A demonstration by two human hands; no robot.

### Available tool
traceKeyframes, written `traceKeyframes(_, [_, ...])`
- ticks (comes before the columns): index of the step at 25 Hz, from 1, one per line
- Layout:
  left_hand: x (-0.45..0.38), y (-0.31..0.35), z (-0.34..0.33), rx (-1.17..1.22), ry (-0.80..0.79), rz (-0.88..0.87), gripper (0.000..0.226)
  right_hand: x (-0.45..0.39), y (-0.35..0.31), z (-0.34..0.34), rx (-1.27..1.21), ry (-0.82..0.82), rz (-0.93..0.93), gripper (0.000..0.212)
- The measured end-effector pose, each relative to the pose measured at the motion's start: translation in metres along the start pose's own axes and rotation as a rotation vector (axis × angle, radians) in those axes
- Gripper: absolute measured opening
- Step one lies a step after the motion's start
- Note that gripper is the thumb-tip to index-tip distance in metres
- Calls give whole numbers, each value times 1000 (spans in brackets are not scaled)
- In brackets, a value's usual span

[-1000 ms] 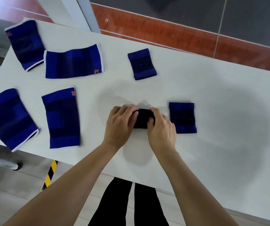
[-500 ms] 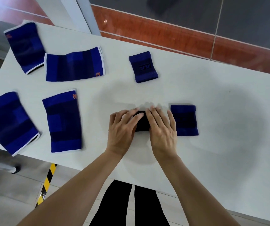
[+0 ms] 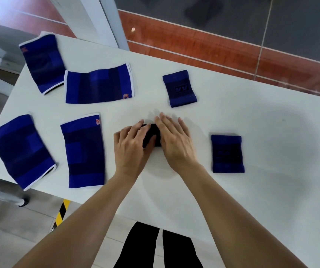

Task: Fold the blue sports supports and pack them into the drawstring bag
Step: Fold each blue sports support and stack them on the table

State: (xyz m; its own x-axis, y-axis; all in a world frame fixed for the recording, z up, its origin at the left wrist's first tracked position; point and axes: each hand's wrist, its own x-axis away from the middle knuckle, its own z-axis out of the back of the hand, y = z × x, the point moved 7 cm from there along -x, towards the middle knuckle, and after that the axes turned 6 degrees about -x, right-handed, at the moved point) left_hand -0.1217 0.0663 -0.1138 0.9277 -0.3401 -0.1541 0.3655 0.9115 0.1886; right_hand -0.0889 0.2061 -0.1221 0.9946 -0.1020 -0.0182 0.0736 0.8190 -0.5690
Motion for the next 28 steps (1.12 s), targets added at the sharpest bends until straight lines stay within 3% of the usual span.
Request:
traceKeyframes(3, [1,4,-4,-6,35,11,32,-24,26,27,78,31,-130,58])
traceKeyframes(7, [-17,-1,-3,-60,33,59,31,-37,43,26,217,-140,-259,57])
traceKeyframes(12, [-35,-12,2,-124,-40,128,31,52,29,34,154,78,-250,36])
traceKeyframes(16, [-33,-4,9,-113,-61,124,39,99,23,36,161,147,-230,27])
traceKeyframes(19, [-25,39,23,-64,21,-138,45,109,28,47,217,214,-344,33])
traceKeyframes(21, [-9,82,16,-17,-89,-415,53,111,29,47,261,211,-378,38])
traceKeyframes(23, [10,106,-2,-53,-257,-564,58,115,29,44,278,175,-358,48])
traceKeyframes(25, [19,108,-10,-122,-297,-556,53,124,32,44,257,156,-365,57])
traceKeyframes(28, [34,98,-1,-198,-252,-457,43,139,33,55,218,217,-408,43])
